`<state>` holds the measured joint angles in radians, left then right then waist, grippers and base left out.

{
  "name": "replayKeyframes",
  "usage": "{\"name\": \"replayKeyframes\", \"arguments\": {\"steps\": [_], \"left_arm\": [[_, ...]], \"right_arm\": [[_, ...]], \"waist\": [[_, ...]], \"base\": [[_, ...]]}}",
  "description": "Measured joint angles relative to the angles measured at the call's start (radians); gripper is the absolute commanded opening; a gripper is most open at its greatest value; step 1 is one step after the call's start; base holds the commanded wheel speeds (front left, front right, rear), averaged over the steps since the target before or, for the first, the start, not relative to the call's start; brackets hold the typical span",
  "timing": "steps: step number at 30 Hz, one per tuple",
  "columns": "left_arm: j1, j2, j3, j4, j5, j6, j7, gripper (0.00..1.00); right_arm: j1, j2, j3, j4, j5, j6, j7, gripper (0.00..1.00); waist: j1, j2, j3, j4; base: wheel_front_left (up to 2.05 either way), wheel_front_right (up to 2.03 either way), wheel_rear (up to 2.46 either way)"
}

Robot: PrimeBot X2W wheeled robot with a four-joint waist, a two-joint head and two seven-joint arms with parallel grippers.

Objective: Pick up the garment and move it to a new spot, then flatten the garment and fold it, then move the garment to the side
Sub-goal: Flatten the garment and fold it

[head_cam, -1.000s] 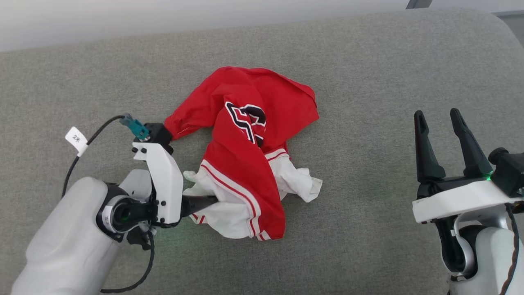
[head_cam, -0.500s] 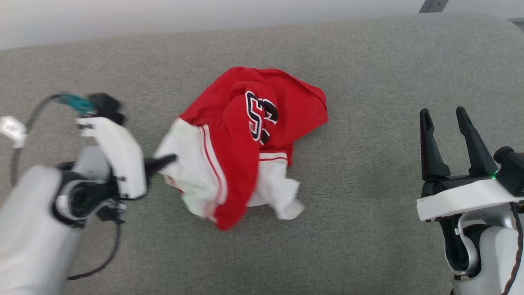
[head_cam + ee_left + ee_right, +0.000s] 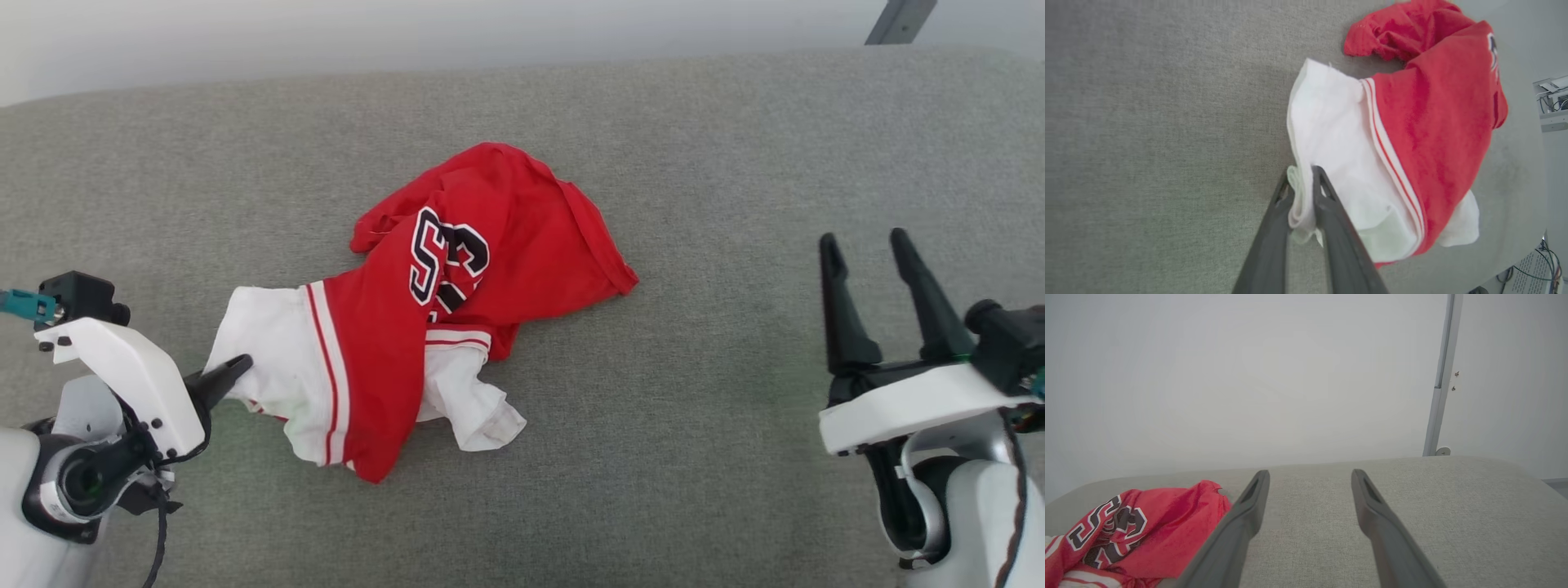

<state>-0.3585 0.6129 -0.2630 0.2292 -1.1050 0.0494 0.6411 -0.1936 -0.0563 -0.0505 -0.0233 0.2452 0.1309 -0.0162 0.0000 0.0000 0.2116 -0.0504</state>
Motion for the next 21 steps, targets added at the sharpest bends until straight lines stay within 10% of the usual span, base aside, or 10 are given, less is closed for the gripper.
{"name": "replayKeyframes", "arguments": {"steps": [1,21], "left_arm": [[0.0,0.0,-0.004,0.005,0.012,-0.004,-0.017,1.0],[0.067,-0.012,0.002,-0.116,0.349,-0.03,-0.595,1.0]], "right_arm": [[0.0,-0.003,0.01,0.0,0.0,0.0,0.005,1.0],[-0.022,-0.162,0.408,-0.016,0.184,0.0,0.318,1.0]], "waist": [[0.0,0.0,-0.002,0.003],[0.0,0.0,-0.007,0.148]], "base": [[0.0,0.0,0.0],[0.0,0.0,0.0]]}}
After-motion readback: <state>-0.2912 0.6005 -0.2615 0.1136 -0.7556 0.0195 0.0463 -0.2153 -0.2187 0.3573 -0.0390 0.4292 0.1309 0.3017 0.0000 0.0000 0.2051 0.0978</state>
